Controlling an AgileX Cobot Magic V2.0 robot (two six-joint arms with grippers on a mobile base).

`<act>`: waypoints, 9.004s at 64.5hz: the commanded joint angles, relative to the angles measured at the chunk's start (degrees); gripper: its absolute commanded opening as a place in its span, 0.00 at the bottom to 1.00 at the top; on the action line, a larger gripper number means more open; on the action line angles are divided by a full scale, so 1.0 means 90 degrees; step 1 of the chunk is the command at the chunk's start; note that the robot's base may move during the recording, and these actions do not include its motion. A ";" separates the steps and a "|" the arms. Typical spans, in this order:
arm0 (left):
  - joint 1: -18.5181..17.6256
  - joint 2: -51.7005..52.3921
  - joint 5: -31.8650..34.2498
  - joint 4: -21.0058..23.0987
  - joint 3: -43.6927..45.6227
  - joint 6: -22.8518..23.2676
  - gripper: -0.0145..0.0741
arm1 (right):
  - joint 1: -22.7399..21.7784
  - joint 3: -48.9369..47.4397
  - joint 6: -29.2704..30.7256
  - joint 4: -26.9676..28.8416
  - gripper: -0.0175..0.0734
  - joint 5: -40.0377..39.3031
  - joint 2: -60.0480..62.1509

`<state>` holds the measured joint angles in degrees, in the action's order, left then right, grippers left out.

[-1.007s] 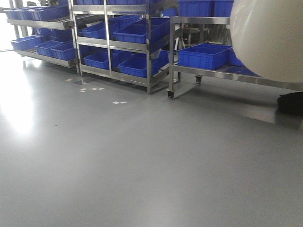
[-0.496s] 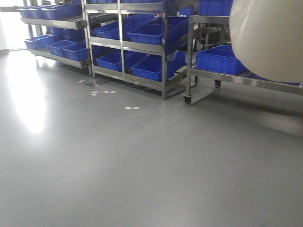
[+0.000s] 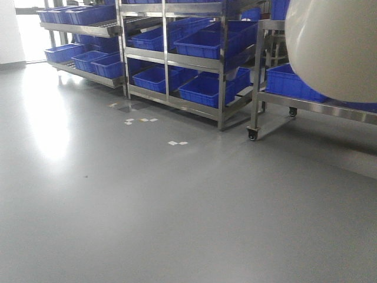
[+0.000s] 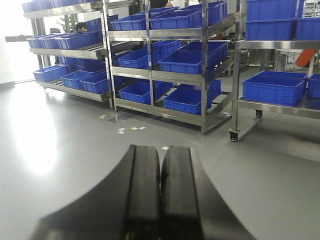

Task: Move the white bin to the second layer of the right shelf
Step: 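Drive across the room toward the roller shelf with blue crates, then approach the roller shelf and align with its second tier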

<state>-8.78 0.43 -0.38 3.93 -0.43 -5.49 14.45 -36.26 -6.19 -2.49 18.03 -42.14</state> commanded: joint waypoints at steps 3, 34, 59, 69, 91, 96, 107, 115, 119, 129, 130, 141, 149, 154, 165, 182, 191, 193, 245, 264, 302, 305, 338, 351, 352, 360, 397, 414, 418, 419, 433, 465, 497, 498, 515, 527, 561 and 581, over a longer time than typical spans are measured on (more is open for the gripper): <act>0.0000 0.0084 0.0554 0.0032 -0.0212 0.0047 0.26 | -0.0047 -0.0214 -0.0002 -0.0020 0.25 -0.0639 0.0062; 0.0000 0.0084 0.0554 0.0032 -0.0212 0.0047 0.26 | -0.0047 -0.0214 -0.0002 -0.0020 0.25 -0.0639 0.0062; 0.0000 0.0084 0.0554 0.0032 -0.0212 0.0047 0.26 | -0.0047 -0.0214 -0.0002 -0.0020 0.25 -0.0639 0.0062; 0.0000 0.0084 0.0554 0.0032 -0.0212 0.0047 0.26 | -0.0047 -0.0214 -0.0002 -0.0020 0.25 -0.0639 0.0062; 0.0000 0.0084 0.0554 0.0032 -0.0212 0.0047 0.26 | -0.0047 -0.0214 -0.0002 -0.0020 0.25 -0.0639 0.0062; 0.0000 0.0084 0.0554 0.0032 -0.0212 0.0047 0.26 | -0.0047 -0.0214 -0.0002 -0.0020 0.25 -0.0639 0.0062; 0.0000 0.0084 0.0554 0.0032 -0.0212 0.0047 0.26 | -0.0047 -0.0214 -0.0002 -0.0020 0.25 -0.0639 0.0062; 0.0000 0.0084 0.0554 0.0032 -0.0212 0.0047 0.26 | -0.0047 -0.0214 -0.0002 -0.0020 0.25 -0.0639 0.0062; 0.0000 0.0084 0.0554 0.0032 -0.0212 0.0047 0.26 | -0.0047 -0.0214 -0.0002 -0.0020 0.25 -0.0639 0.0062; 0.0000 0.0084 0.0554 0.0032 -0.0212 0.0047 0.26 | -0.0047 -0.0214 -0.0002 -0.0020 0.25 -0.0639 0.0062; 0.0000 0.0084 0.0554 0.0032 -0.0212 0.0047 0.26 | -0.0047 -0.0214 -0.0002 -0.0020 0.25 -0.0639 0.0062; 0.0000 0.0084 0.0554 0.0032 -0.0212 0.0047 0.26 | -0.0047 -0.0214 -0.0002 -0.0020 0.25 -0.0639 0.0062; 0.0000 0.0084 0.0554 0.0032 -0.0212 0.0047 0.26 | -0.0047 -0.0214 -0.0002 -0.0020 0.25 -0.0639 0.0062; 0.0000 0.0084 0.0554 0.0032 -0.0212 0.0047 0.26 | -0.0047 -0.0214 -0.0002 -0.0020 0.25 -0.0639 0.0062; 0.0000 0.0084 0.0554 0.0032 -0.0212 0.0047 0.26 | -0.0047 -0.0214 -0.0002 -0.0020 0.25 -0.0639 0.0062; 0.0000 0.0084 0.0554 0.0032 -0.0212 0.0047 0.26 | -0.0047 -0.0214 -0.0002 -0.0020 0.25 -0.0639 0.0062; 0.0000 0.0084 0.0554 0.0032 -0.0212 0.0047 0.26 | -0.0047 -0.0214 -0.0002 -0.0020 0.25 -0.0639 0.0062; 0.0000 0.0084 0.0554 0.0032 -0.0212 0.0047 0.26 | -0.0047 -0.0214 -0.0002 -0.0020 0.25 -0.0639 0.0062; 0.0000 0.0084 0.0554 0.0032 -0.0212 0.0047 0.26 | -0.0047 -0.0214 -0.0002 -0.0020 0.25 -0.0639 0.0062; 0.0000 0.0084 0.0554 0.0032 -0.0212 0.0047 0.26 | -0.0047 -0.0214 -0.0002 -0.0020 0.25 -0.0639 0.0062; 0.0000 0.0084 0.0554 0.0032 -0.0212 0.0047 0.26 | -0.0047 -0.0214 -0.0002 -0.0020 0.25 -0.0639 0.0062; 0.0000 0.0084 0.0554 0.0032 -0.0212 0.0047 0.26 | -0.0047 -0.0214 -0.0002 -0.0020 0.25 -0.0639 0.0062; 0.0000 0.0084 0.0554 0.0032 -0.0212 0.0047 0.26 | -0.0047 -0.0214 -0.0002 -0.0020 0.25 -0.0639 0.0062; 0.0000 0.0084 0.0554 0.0032 -0.0212 0.0047 0.26 | -0.0047 -0.0214 -0.0002 -0.0020 0.25 -0.0639 0.0062; 0.0000 0.0084 0.0554 0.0032 -0.0212 0.0047 0.26 | -0.0047 -0.0214 -0.0002 -0.0020 0.25 -0.0639 0.0062; 0.0000 0.0084 0.0554 0.0032 -0.0212 0.0047 0.26 | -0.0047 -0.0214 -0.0002 -0.0020 0.25 -0.0639 0.0062; 0.0000 0.0084 0.0554 0.0032 -0.0212 0.0047 0.26 | -0.0047 -0.0214 -0.0002 -0.0020 0.25 -0.0641 0.0062; 0.0000 0.0084 0.0554 0.0032 -0.0212 0.0047 0.26 | -0.0047 -0.0214 -0.0002 -0.0020 0.25 -0.0649 0.0062; 0.0000 0.0084 0.0554 0.0032 -0.0212 0.0047 0.26 | -0.0047 -0.0214 -0.0002 -0.0020 0.25 -0.0639 0.0062; 0.0000 0.0084 0.0554 0.0032 -0.0212 0.0047 0.26 | -0.0047 -0.0214 -0.0002 -0.0020 0.25 -0.0639 0.0062; 0.0000 0.0084 0.0554 0.0032 -0.0212 0.0047 0.26 | -0.0047 -0.0214 -0.0002 -0.0020 0.25 -0.0639 0.0062; 0.0000 0.0084 0.0554 0.0032 -0.0212 0.0047 0.26 | -0.0047 -0.0214 -0.0002 -0.0020 0.25 -0.0646 0.0062; 0.0000 0.0084 0.0554 0.0032 -0.0212 0.0047 0.26 | -0.0047 -0.0214 -0.0002 -0.0020 0.25 -0.0637 0.0062; 0.0000 0.0084 0.0554 0.0032 -0.0212 0.0047 0.26 | -0.0047 -0.0214 -0.0002 -0.0020 0.25 -0.0637 0.0062; 0.0000 0.0084 0.0554 0.0032 -0.0212 0.0047 0.26 | -0.0047 -0.0214 -0.0002 -0.0020 0.25 -0.0637 0.0062; 0.0000 0.0084 0.0554 0.0032 -0.0212 0.0047 0.26 | -0.0047 -0.0214 -0.0002 -0.0020 0.25 -0.0637 0.0062; 0.0000 0.0084 0.0554 0.0032 -0.0212 0.0047 0.26 | -0.0047 -0.0214 -0.0002 -0.0020 0.25 -0.0643 0.0062; 0.0000 0.0084 0.0554 0.0032 -0.0212 0.0047 0.26 | -0.0047 -0.0214 -0.0002 -0.0020 0.25 -0.0637 0.0062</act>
<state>-8.78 0.43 -0.38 3.93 -0.43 -5.49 14.45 -36.26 -6.19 -2.49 18.03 -42.14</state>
